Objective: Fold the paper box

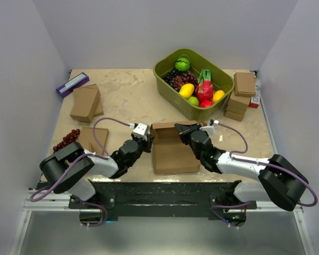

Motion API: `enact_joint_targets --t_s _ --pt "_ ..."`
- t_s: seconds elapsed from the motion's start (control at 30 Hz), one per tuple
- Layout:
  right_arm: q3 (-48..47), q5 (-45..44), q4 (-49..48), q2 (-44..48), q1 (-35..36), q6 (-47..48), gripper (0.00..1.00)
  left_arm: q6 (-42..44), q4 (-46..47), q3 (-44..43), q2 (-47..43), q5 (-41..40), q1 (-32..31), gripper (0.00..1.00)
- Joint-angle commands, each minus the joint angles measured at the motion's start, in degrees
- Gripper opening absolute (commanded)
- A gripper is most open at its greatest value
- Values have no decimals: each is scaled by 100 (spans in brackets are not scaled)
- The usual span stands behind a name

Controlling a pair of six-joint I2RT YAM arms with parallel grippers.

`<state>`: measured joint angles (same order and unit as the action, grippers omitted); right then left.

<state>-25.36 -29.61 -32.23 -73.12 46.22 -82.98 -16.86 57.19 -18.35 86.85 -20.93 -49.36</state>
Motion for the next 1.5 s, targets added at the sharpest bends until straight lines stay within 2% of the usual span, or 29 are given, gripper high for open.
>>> enact_joint_targets --t_s 0.0,0.27,0.5,0.63,0.8,1.03,1.2,1.33,1.47 --pt "32 166 287 -106 124 186 0 315 714 -134 113 0 -64 19" --pt "40 209 296 -97 124 186 0 499 1496 77 402 511 -109 24" --pt "49 183 349 -44 133 194 0 631 1778 33 605 511 -100 28" --pt "49 201 357 -35 133 186 0 632 1796 -63 754 344 -91 32" --pt "49 201 375 -18 151 186 0 597 1840 -99 834 63 -65 33" --pt "40 210 393 -27 142 203 0 596 2200 -99 1018 150 14 42" --pt "32 210 402 -44 151 195 0 544 2420 -99 1124 247 129 41" --pt "40 210 402 -53 142 194 0 579 2455 -169 1202 256 137 30" --pt "14 210 428 -70 151 203 0 579 2455 -248 1299 107 138 26"
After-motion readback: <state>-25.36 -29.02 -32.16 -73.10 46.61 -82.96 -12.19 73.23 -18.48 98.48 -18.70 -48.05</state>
